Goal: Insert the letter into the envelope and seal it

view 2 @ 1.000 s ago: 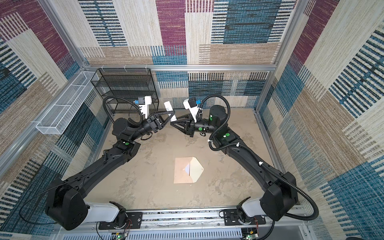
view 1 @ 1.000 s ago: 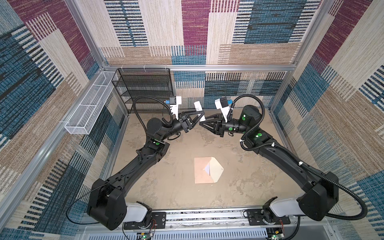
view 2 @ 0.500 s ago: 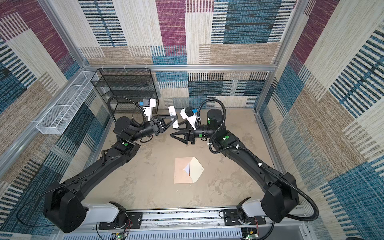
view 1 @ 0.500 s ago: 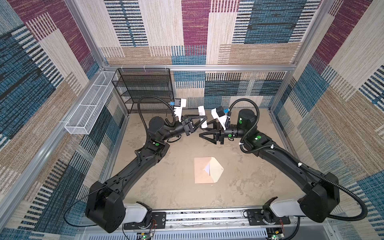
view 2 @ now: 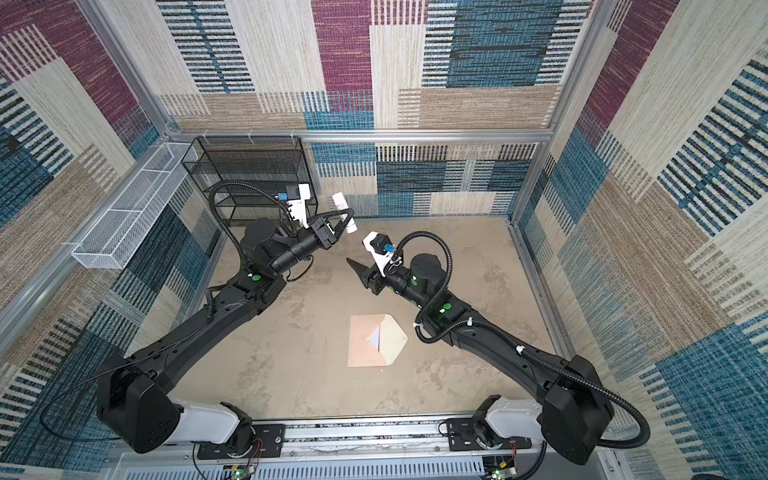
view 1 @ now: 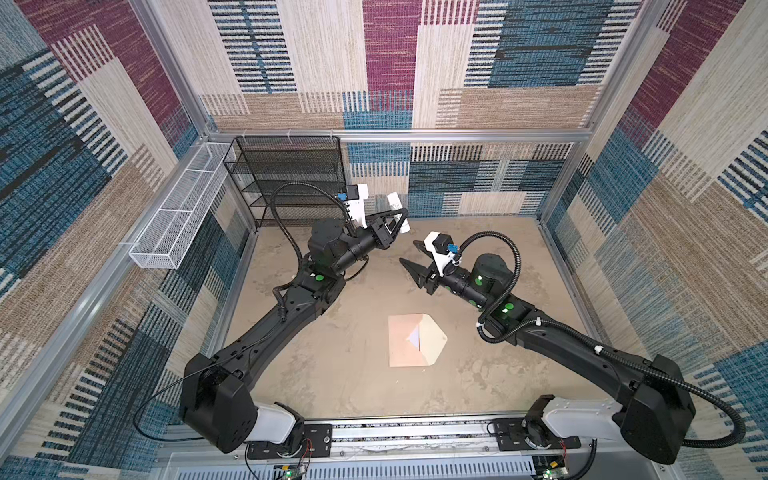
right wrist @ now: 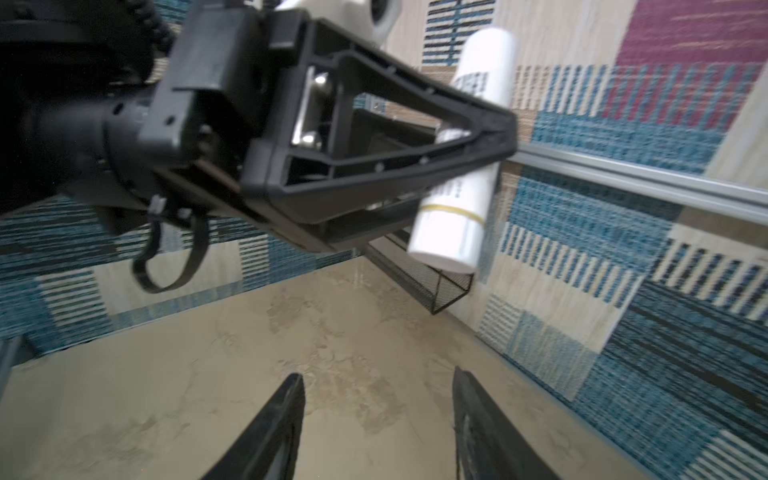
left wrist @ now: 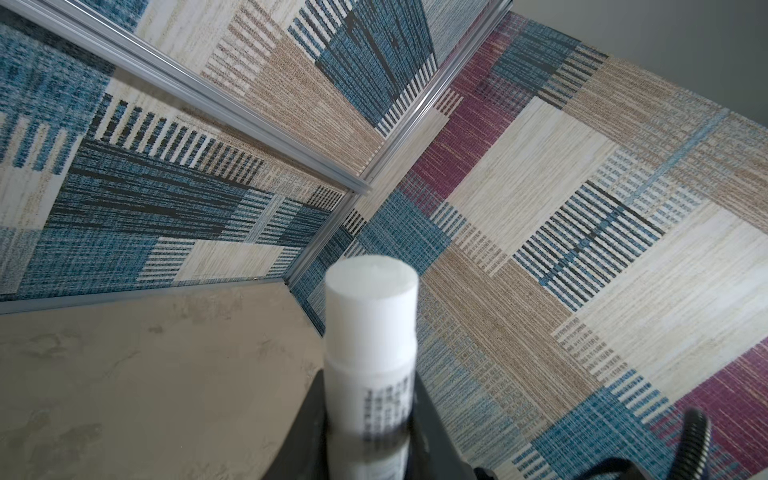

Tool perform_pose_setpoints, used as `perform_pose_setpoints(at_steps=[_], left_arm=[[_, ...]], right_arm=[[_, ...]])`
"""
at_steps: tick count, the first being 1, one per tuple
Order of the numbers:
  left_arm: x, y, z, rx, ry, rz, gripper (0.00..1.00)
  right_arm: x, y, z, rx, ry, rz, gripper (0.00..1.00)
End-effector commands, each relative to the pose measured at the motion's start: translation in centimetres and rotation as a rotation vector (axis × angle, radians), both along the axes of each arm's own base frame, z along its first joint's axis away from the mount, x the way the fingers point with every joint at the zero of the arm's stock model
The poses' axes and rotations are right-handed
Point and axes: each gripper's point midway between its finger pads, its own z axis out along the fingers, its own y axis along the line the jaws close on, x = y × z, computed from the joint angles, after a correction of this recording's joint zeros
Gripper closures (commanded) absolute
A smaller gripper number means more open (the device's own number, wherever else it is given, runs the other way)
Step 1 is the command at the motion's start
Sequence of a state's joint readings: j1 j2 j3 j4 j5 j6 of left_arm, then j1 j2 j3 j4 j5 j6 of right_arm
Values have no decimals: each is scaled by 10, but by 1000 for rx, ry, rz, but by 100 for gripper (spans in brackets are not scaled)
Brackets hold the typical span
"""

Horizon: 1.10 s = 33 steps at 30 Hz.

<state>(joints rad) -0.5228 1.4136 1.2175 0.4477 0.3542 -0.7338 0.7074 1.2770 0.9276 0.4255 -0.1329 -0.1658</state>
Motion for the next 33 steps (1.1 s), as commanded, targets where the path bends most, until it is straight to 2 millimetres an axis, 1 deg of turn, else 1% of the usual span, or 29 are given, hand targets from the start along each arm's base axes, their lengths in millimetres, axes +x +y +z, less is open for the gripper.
perform_pose_setpoints(at_steps=[1,8,14,18,23,28,33], left_arm=[[7,3,5,-1,-14,73,100],[6,-6,0,17,4,77,100],[6,-9,-4,25,13,69,100],[6,-10,-6,32,13,67,100],[4,-11,-8,42,10,63,100],[2,-12,-11,52,11,57,100],[2,-12,-12,55,10,57,100]], right_arm=[[19,-17,24,38,-100,-159,41],[32,-10,24,-15,-130,-186,47],[39,-6,28,-28,-148,-202,48],[43,0,25,-59,-142,-186,52],[44,2,25,-63,-143,-182,59],[45,3,27,-63,-150,-184,61],[46,2,28,-62,-151,-189,66]])
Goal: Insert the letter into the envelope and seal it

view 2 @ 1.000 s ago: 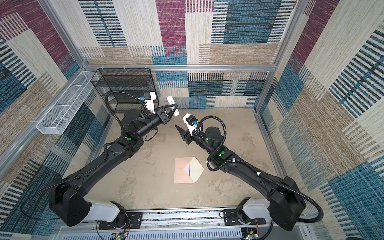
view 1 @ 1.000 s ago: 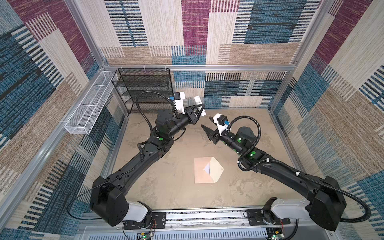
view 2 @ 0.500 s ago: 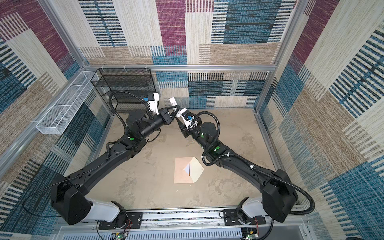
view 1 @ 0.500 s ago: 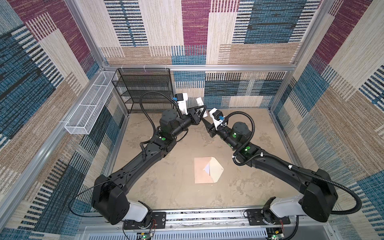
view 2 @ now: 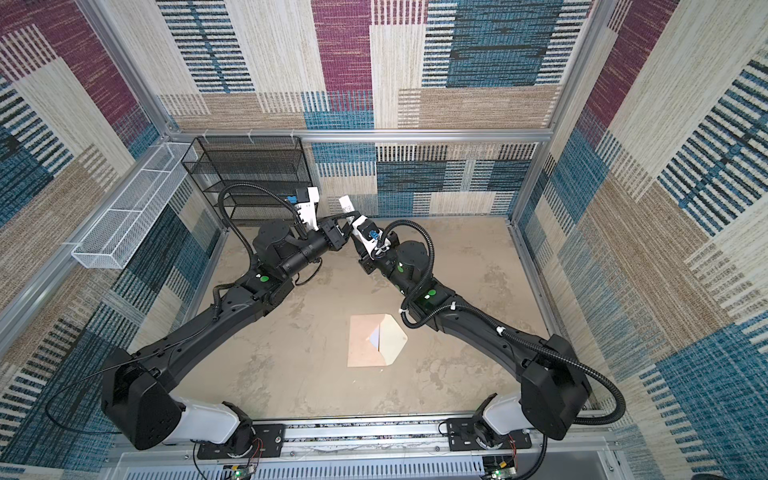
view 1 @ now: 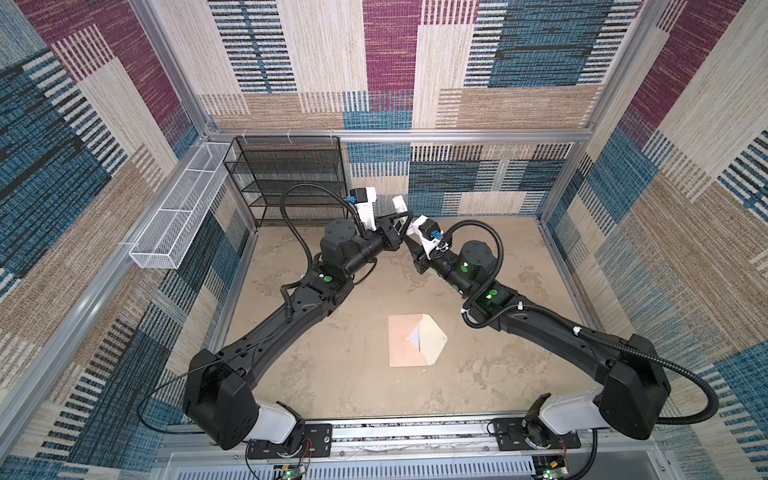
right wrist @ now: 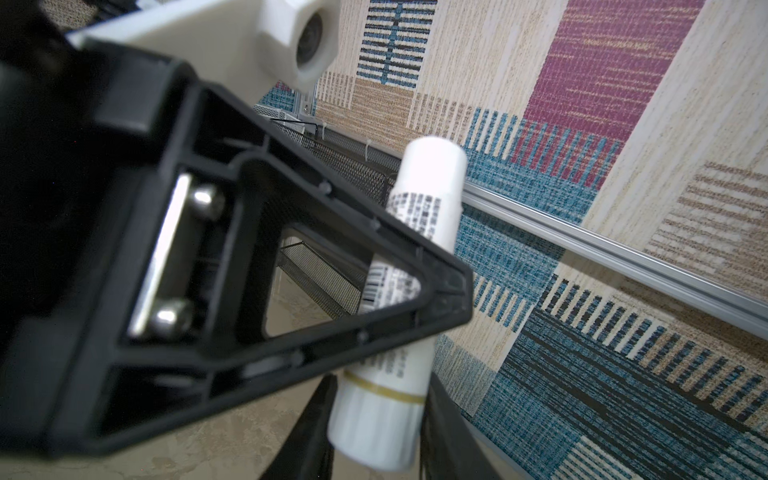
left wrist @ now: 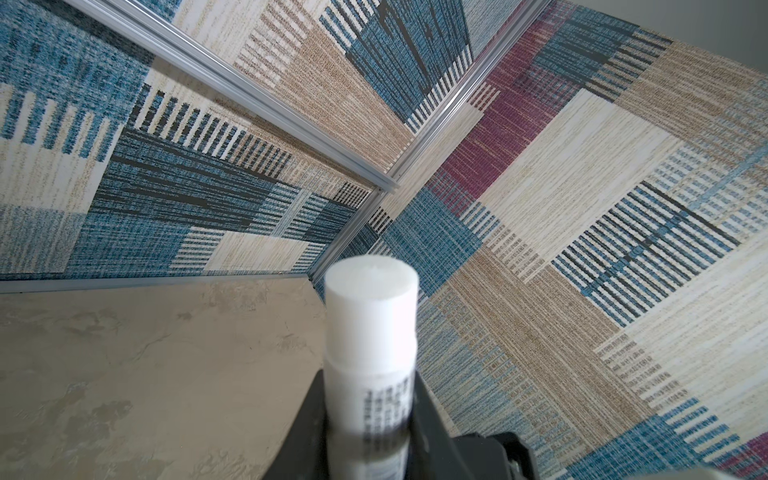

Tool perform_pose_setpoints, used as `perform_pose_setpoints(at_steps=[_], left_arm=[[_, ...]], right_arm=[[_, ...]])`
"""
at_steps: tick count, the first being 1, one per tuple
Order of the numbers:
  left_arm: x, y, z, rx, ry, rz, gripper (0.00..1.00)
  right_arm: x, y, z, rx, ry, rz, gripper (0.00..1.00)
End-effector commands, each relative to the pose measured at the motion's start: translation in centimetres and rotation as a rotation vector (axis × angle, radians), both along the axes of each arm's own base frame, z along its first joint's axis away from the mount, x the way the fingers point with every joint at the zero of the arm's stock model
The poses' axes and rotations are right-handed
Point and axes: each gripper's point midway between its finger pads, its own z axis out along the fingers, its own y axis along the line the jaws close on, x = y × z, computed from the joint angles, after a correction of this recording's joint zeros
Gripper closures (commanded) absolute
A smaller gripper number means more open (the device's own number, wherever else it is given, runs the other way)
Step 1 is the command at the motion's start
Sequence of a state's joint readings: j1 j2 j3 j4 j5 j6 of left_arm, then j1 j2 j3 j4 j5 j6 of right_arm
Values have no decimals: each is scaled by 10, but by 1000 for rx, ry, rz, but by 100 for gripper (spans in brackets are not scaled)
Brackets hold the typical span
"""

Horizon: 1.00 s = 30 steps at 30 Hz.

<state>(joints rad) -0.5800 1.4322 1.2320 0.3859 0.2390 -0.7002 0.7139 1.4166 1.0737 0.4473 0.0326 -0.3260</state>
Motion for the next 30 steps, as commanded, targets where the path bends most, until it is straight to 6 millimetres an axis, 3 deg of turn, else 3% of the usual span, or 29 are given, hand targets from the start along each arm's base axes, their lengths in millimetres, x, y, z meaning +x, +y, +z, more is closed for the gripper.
perform_pose_setpoints(at_steps=[1,17,30], left_arm=[[-3,-1,3,14,-29,-8,100],[-7,-4,-13,52,-11,-19,100],[-14,-3,-25,205,-63,-24,100]], right_arm=[[1,-2,12,25,-31,-13,67],[-4,-1,21,62,-10,17,76],[-18,13,35,96,115,140,81]])
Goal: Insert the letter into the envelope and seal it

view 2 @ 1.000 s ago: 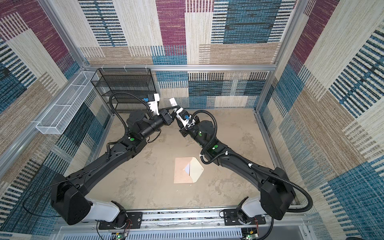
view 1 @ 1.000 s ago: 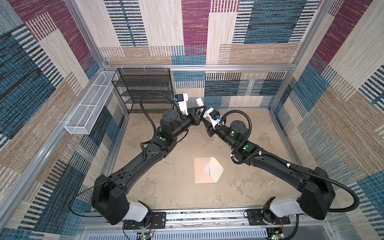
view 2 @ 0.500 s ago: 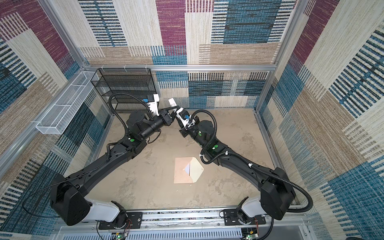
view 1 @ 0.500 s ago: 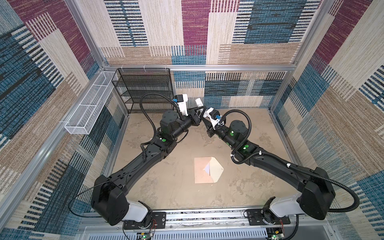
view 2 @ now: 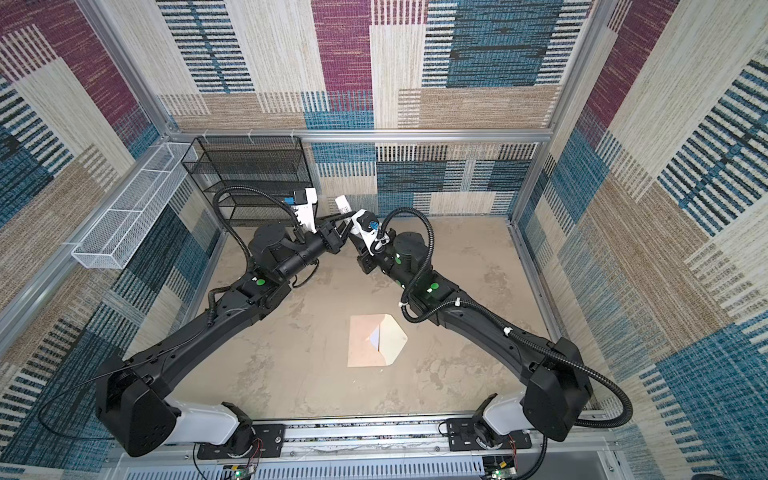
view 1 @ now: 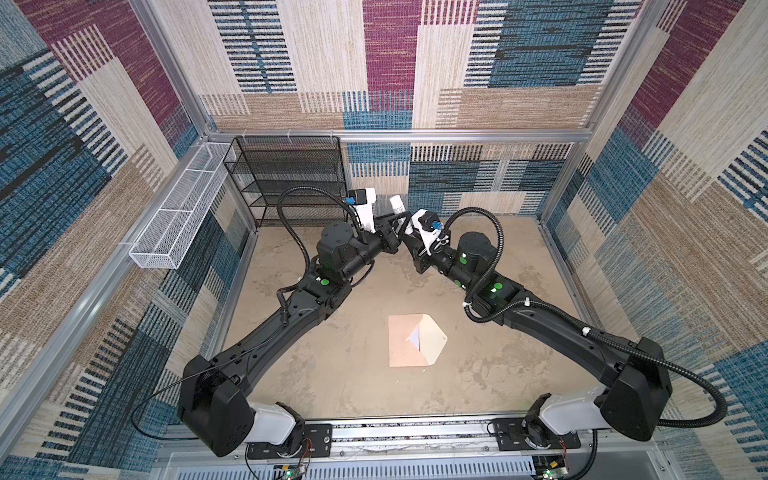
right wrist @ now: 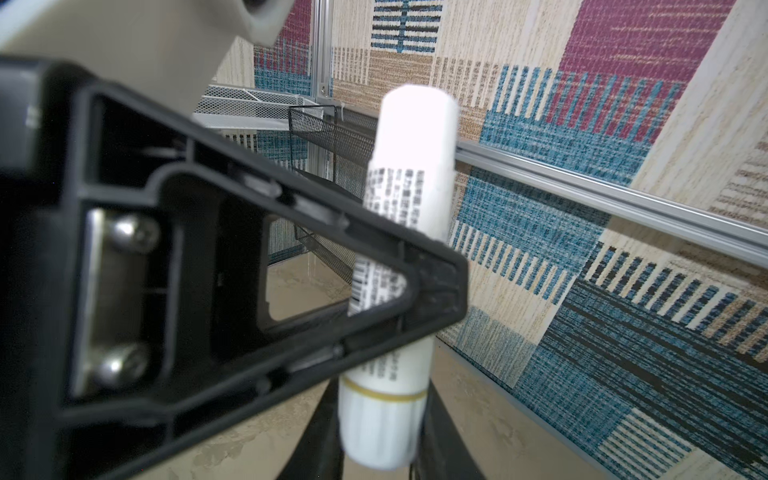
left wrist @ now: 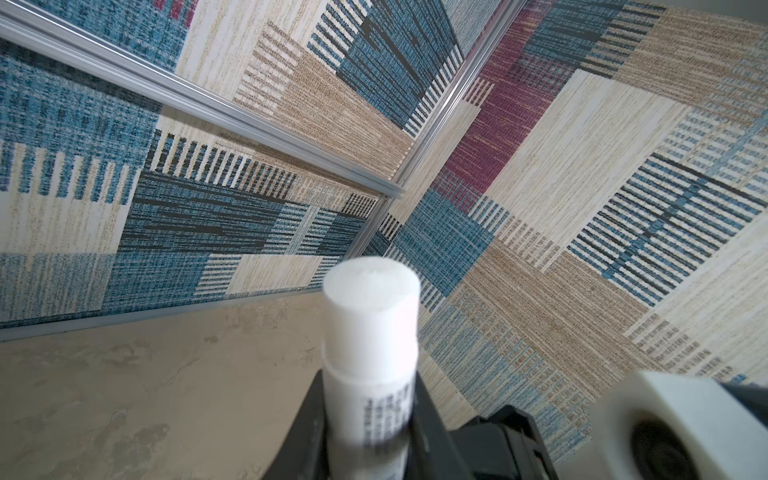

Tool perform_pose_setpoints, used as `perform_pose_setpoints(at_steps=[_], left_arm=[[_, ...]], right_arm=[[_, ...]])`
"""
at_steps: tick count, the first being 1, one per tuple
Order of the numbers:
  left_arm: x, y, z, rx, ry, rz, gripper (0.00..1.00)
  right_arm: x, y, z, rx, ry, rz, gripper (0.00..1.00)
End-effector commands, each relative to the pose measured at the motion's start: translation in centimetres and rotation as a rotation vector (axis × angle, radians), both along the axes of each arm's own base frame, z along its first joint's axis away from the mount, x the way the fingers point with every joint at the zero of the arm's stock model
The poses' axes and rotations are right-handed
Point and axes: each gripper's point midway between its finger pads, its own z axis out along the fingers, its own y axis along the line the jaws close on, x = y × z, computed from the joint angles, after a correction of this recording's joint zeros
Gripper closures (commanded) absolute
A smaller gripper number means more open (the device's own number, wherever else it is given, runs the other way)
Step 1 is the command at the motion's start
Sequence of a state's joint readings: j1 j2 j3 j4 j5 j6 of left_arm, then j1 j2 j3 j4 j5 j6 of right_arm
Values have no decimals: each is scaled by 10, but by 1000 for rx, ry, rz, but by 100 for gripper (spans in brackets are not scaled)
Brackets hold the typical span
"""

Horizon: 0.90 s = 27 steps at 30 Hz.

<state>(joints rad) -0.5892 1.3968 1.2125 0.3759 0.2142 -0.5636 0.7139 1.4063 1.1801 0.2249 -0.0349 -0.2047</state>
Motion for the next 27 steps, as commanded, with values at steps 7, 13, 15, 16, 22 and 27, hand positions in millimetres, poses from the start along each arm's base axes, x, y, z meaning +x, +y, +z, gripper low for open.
perform_pose_setpoints(at_steps=[7,13,15,16,22,27], left_arm=[[-19,-12,-29,85,41,-127,100],[-26,-8,-26,-24,81,-235,100],[-29,-5,-26,-51,92,-273,100],[-29,-3,-25,-67,98,-288,100],[-49,-5,-23,-74,104,-436,100],[-59,-5,-21,-61,91,-469,100]], right_arm=[[-28,15,40,104,74,225,85],[-45,4,49,182,191,431,88],[-52,-2,48,207,236,512,88],[-56,-4,47,212,259,553,89],[-78,-6,40,212,387,762,88],[-83,-4,29,194,473,837,86]])
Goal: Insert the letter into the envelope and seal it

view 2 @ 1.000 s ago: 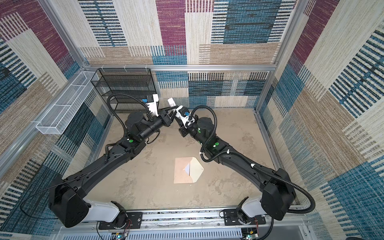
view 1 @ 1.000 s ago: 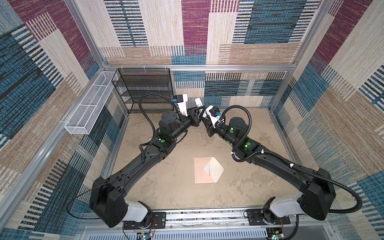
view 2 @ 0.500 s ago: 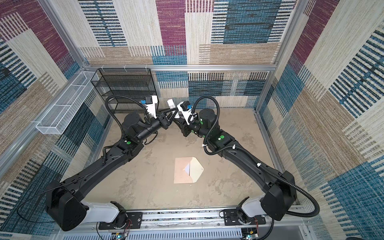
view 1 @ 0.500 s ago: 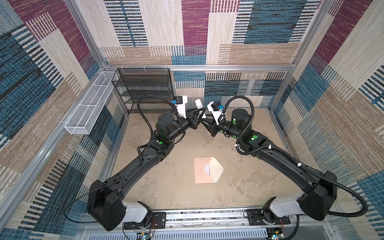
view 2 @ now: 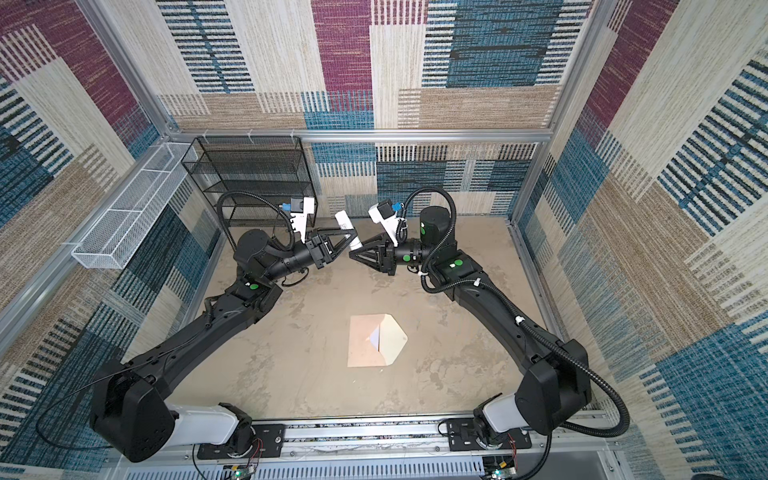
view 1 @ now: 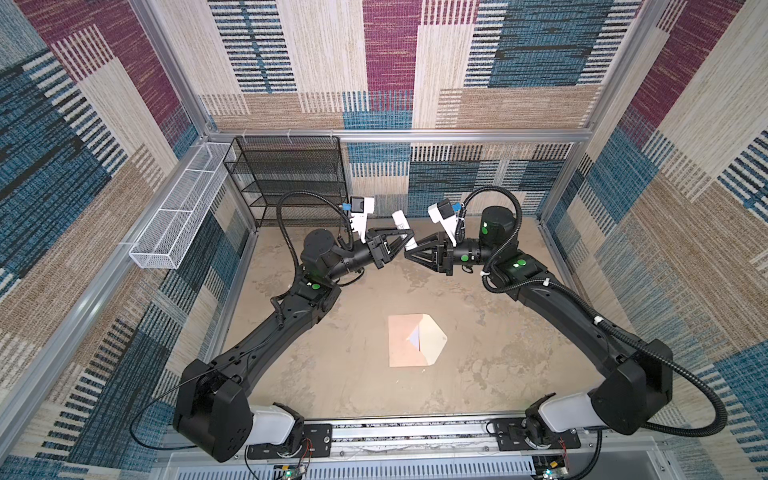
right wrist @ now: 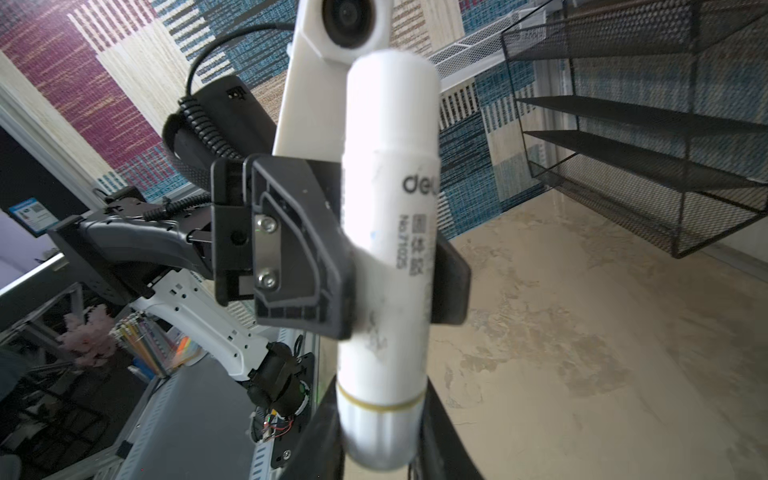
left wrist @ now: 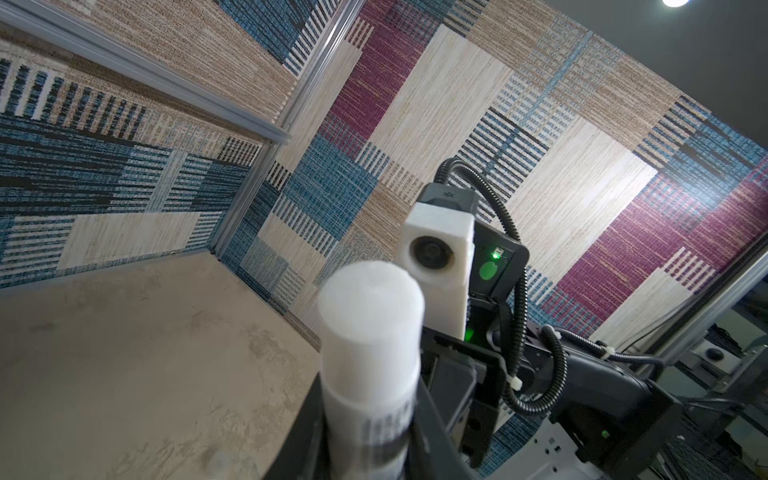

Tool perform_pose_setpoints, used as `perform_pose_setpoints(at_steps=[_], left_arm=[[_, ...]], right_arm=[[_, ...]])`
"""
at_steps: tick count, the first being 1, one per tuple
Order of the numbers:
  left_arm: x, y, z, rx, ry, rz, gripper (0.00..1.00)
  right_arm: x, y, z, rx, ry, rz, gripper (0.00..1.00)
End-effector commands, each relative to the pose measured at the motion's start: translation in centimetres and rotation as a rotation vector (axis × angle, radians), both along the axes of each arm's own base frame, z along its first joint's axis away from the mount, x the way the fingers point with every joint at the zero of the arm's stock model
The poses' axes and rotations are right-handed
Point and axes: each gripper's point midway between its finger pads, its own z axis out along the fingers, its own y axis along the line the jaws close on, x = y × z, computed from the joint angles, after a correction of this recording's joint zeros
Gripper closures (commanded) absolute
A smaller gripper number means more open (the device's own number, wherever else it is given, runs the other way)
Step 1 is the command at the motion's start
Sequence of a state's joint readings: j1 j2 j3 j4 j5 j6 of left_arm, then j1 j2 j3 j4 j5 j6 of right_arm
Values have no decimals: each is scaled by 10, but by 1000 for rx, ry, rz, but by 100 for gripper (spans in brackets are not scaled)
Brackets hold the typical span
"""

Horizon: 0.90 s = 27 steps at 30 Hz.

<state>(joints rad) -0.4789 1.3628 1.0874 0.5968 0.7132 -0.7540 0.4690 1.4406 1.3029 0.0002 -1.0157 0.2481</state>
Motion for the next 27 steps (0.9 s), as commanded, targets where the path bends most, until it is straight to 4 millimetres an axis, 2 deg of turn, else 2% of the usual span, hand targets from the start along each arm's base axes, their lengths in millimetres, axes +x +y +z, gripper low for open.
perform_pose_setpoints(at_steps=[1,5,7,10,14,17,19,23,27], left_arm=[[-9,-2,-19,49,72,-58,100],[-9,1,-18,56,62,-35,100],[-5,3,-17,58,61,-7,100],[10,9,-14,42,90,86,100],[42,17,-5,-23,196,218,100],[56,14,-5,-50,285,230,100],[57,9,-9,-29,340,210,100],[57,7,-20,-20,427,197,100],[57,6,-32,-22,523,196,100]], right_arm=[[-18,1,25,57,-70,124,85],[-13,0,17,24,-101,98,77],[-11,-1,10,2,-144,67,62],[-5,-6,-5,-36,-228,-7,44],[14,-24,-22,-58,-354,-264,37],[14,-36,-16,-19,-505,-461,32],[14,-39,-7,13,-564,-544,29],[22,-35,3,45,-585,-648,25],[35,-40,8,88,-576,-753,22]])
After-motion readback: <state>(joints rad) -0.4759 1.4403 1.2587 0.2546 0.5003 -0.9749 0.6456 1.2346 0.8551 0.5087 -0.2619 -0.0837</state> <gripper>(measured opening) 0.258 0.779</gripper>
